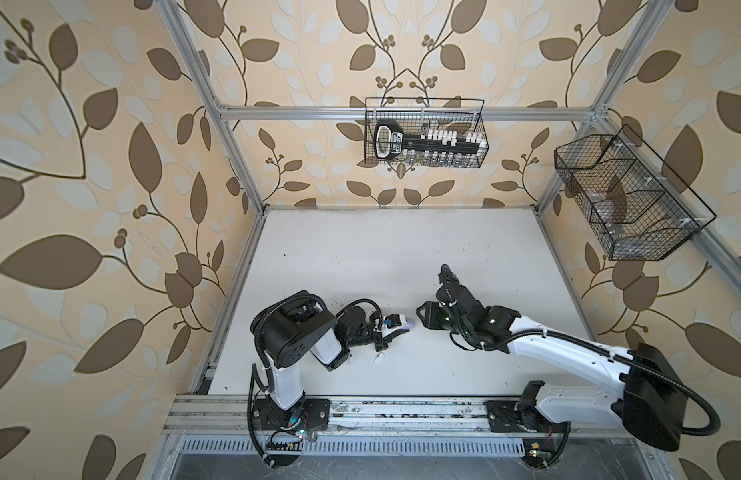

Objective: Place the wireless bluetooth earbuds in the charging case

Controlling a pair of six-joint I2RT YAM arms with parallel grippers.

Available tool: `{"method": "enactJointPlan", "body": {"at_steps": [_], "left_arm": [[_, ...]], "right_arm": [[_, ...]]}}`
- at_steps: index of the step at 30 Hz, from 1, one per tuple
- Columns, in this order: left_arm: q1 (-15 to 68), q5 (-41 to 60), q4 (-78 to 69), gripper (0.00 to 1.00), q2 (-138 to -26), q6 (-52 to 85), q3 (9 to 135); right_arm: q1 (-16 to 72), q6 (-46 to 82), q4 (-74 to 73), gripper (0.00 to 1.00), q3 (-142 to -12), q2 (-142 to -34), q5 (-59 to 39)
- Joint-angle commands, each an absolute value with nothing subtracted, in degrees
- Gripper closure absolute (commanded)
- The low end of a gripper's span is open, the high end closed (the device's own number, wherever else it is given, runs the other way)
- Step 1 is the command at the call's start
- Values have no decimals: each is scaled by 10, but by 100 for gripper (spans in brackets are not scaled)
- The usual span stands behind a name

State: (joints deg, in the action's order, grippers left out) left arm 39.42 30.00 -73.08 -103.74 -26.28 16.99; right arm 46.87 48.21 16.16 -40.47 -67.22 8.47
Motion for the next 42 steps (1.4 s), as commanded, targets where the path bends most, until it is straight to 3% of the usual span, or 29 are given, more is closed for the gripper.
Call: {"method": "enactJointPlan", "body": {"at_steps": [1,8,17,21,31,42], "left_arm": [[396,298,-699,92,-1002,-235,196],[396,294,-532,92,-958,-171,275],[396,338,-290,92,-958,-51,455],[396,344,-238,93,-995,9,531],[395,328,-199,94,-1087,152,651],[386,306,-135,94,-1193,264,758]], "right_arm": [[456,475,217,50,-366,-614,132],[436,446,268,46,-279,-485,193],[453,373,228,38,-167,-300,131],[488,373,236,36,-158,-246,150],[608,367,193,33,-156,-298,224],[646,377,214,33,-181,-331,259]]}}
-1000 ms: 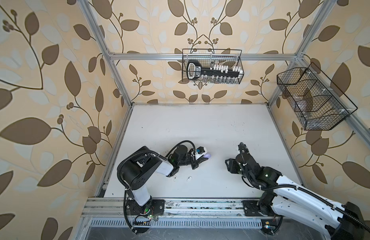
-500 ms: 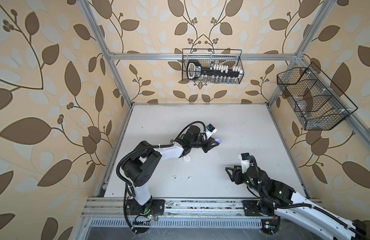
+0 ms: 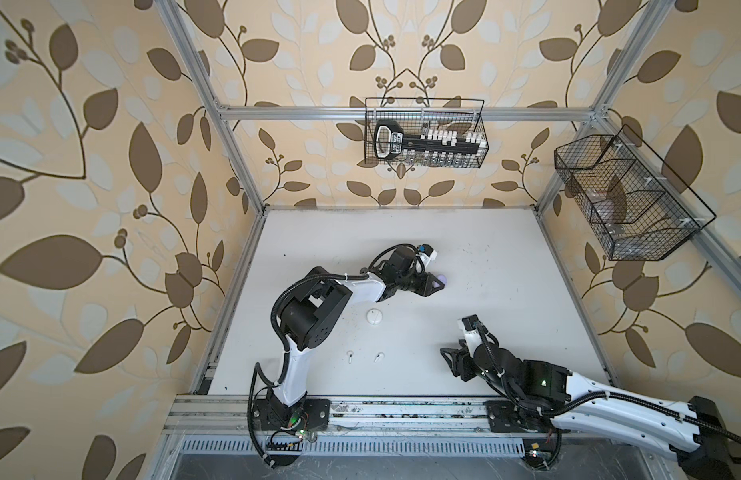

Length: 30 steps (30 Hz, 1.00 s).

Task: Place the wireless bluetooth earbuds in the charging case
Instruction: 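Set the closed lavender case down with the left gripper while the right draws back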

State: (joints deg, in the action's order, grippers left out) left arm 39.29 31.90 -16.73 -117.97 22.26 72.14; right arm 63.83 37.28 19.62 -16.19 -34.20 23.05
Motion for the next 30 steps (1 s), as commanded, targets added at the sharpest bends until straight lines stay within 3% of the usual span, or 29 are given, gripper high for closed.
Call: {"method": "enactJointPlan", "body": {"at_steps": [1,8,30], "left_arm": [[384,300,-116,94,-1203,266,771],[376,294,-87,94,-1224,289,785],[367,299,-98,91,-1265,361,815]], "right_arm": [[653,381,226,33,-185,-322,265],[713,401,277,32,-196,-277,317],[719,407,272,31,-192,-278,325]]}}
